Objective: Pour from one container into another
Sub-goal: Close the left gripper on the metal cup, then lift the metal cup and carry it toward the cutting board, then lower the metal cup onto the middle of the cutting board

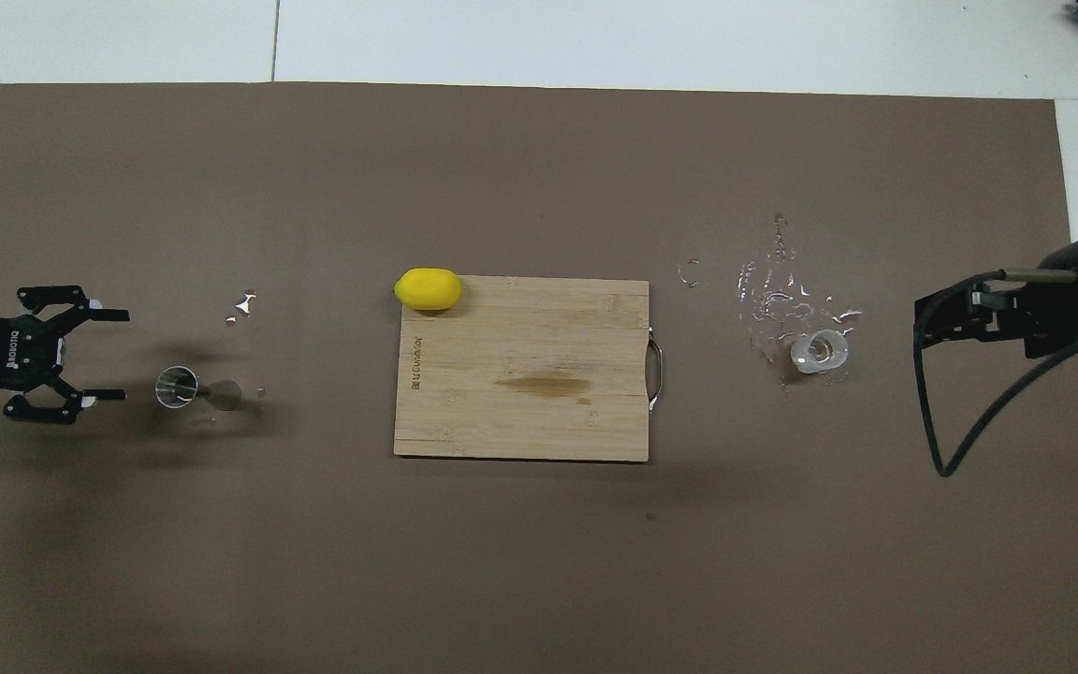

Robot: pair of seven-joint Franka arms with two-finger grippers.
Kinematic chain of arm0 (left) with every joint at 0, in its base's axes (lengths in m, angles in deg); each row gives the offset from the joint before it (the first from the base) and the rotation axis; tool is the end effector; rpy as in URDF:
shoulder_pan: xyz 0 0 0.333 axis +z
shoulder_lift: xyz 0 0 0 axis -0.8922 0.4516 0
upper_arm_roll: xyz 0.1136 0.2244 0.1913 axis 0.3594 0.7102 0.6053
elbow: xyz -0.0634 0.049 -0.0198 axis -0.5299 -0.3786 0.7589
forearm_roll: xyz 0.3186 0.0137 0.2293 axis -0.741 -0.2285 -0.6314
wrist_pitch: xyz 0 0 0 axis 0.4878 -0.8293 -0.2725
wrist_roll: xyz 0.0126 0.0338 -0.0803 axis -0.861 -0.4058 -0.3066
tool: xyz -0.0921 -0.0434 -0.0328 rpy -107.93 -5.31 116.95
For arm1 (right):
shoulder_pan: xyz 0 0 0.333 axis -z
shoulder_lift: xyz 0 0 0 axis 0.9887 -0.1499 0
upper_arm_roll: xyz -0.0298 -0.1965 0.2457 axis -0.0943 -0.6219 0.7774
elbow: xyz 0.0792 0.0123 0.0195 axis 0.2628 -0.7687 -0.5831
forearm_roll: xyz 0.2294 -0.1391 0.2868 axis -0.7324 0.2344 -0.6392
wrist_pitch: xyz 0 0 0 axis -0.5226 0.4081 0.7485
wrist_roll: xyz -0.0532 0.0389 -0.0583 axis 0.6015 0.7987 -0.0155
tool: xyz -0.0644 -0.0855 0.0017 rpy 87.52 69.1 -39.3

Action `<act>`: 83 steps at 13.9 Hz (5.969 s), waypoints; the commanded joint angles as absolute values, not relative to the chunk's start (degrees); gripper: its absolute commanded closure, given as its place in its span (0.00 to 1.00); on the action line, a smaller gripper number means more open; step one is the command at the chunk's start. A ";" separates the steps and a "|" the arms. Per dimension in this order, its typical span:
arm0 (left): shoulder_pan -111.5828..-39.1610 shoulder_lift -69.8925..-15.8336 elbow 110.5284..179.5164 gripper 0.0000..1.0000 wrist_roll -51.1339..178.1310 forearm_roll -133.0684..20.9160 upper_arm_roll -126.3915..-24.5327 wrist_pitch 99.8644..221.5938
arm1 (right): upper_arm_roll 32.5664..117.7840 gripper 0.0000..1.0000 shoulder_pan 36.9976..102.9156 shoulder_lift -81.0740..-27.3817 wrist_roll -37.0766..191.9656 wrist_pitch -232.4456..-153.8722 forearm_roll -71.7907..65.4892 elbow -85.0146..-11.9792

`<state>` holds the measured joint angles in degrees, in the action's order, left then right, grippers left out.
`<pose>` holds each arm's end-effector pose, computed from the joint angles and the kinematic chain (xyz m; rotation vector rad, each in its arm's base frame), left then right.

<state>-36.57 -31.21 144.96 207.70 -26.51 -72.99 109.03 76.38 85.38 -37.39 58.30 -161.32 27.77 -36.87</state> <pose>0.5411 0.1627 0.3072 1.5734 -1.3796 0.8879 0.5351 0.0418 0.6175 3.1123 -0.1814 -0.1296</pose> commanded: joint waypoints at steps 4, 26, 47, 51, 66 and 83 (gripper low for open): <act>-35.91 -28.05 144.89 0.00 212.00 -23.82 -73.40 107.69 | 76.85 0.00 86.04 -36.86 57.67 -160.90 28.05 -37.03; -37.58 -27.61 150.96 0.02 221.68 -21.27 -73.40 101.18 | 76.85 0.00 86.04 -36.86 57.67 -160.90 28.05 -37.03; -38.54 -27.70 150.87 0.59 221.59 -19.16 -73.22 100.83 | 76.85 0.00 86.04 -36.86 57.67 -160.90 28.05 -37.03; -40.73 -27.70 150.35 0.61 221.50 -18.55 -73.49 98.47 | 76.85 0.00 86.04 -36.86 57.67 -160.90 28.05 -37.03; -52.60 -33.41 154.64 0.83 211.31 -7.92 -73.31 100.12 | 76.85 0.00 86.04 -36.86 57.67 -160.90 28.05 -37.03; -80.01 -41.41 158.70 0.77 197.42 14.22 -73.58 128.32 | 76.85 0.00 86.04 -36.86 57.67 -160.90 28.05 -37.03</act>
<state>-77.07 -39.32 156.97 198.18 11.34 -74.46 124.88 76.38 85.38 -37.39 58.30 -161.32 27.77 -36.87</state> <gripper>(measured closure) 0.775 0.000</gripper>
